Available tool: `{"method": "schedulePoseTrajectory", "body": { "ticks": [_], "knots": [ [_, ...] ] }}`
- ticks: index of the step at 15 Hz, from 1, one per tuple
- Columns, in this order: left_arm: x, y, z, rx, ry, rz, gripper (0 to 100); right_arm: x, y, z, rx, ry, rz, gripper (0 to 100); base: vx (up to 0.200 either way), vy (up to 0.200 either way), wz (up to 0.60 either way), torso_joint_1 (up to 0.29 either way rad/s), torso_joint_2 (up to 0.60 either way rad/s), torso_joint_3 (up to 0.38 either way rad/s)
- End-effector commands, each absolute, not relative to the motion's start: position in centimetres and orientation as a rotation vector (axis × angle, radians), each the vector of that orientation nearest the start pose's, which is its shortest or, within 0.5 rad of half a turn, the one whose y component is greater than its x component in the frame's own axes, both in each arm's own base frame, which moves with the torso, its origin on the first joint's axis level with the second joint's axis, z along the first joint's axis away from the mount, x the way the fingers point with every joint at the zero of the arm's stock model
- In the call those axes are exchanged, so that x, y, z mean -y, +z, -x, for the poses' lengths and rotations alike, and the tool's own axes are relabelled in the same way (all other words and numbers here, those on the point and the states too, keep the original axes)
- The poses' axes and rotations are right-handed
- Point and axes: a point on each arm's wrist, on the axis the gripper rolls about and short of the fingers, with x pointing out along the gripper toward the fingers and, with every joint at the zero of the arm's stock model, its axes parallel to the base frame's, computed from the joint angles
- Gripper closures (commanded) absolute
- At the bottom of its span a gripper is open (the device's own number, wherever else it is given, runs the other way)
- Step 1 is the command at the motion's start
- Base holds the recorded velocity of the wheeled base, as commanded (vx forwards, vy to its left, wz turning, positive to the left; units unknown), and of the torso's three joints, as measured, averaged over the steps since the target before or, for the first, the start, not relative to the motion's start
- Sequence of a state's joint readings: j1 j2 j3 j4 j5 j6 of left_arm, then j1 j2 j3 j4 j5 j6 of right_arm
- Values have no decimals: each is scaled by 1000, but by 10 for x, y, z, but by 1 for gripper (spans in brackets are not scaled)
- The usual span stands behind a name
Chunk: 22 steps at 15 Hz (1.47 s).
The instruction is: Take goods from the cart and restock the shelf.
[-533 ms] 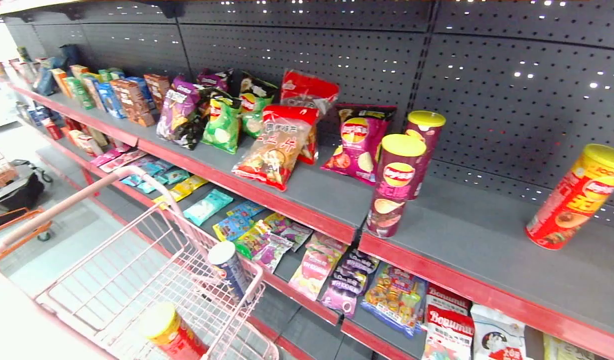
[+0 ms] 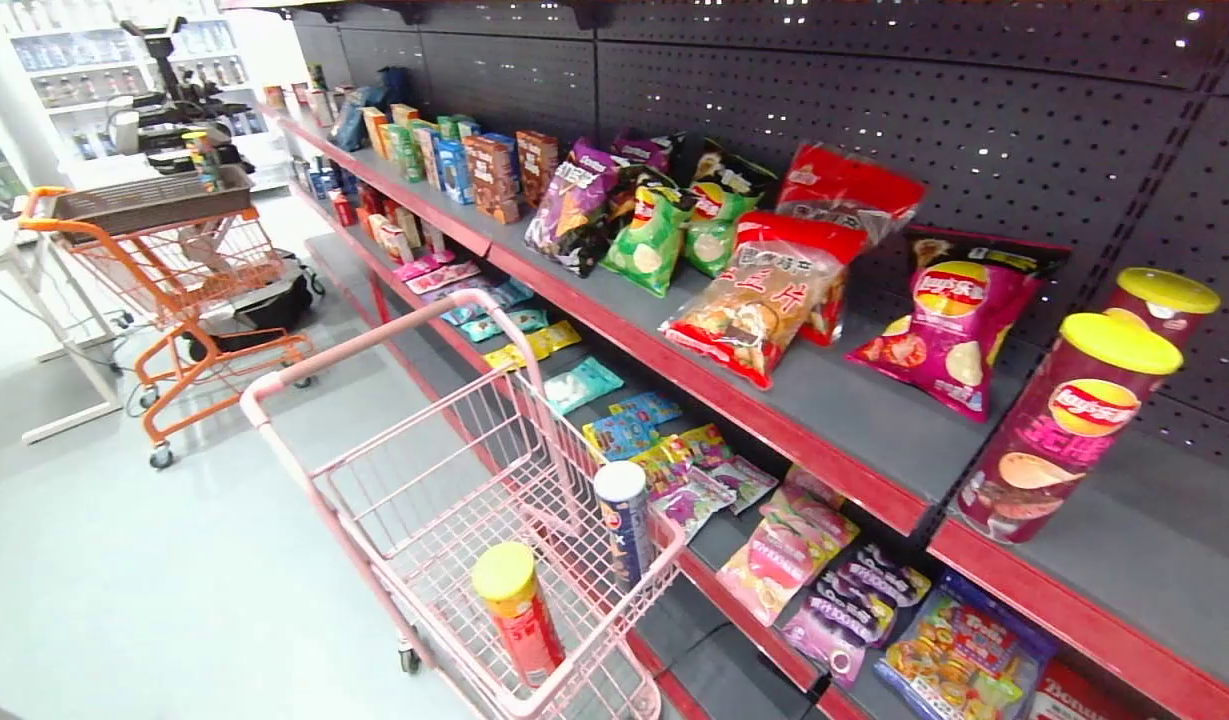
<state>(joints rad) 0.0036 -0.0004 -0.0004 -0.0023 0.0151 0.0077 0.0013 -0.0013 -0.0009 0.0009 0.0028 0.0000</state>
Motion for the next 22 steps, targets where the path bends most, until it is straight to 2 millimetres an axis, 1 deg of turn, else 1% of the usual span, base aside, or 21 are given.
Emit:
{"method": "schedulePoseTrajectory", "body": {
  "ticks": [1, 3, 6, 22],
  "knots": [
    [0, 76, 23, 1, 18, -8, 0, 0, 75, 23, 0, 5, 0, 0, 0, 0, 0, 0, 0, 0],
    [0, 76, 23, 1, 18, -8, 0, 0, 75, 23, 0, 5, 2, 0, 0, 0, 0, 0, 0, 0],
    [0, 76, 23, 1, 18, -8, 0, 0, 75, 23, 0, 5, 2, 0, 0, 0, 0, -124, 325, 170],
    [0, 76, 23, 1, 17, -8, 0, 0, 75, 23, 0, 5, -3, 0, 0, 0, 0, -145, 370, 216]
  ]
}}
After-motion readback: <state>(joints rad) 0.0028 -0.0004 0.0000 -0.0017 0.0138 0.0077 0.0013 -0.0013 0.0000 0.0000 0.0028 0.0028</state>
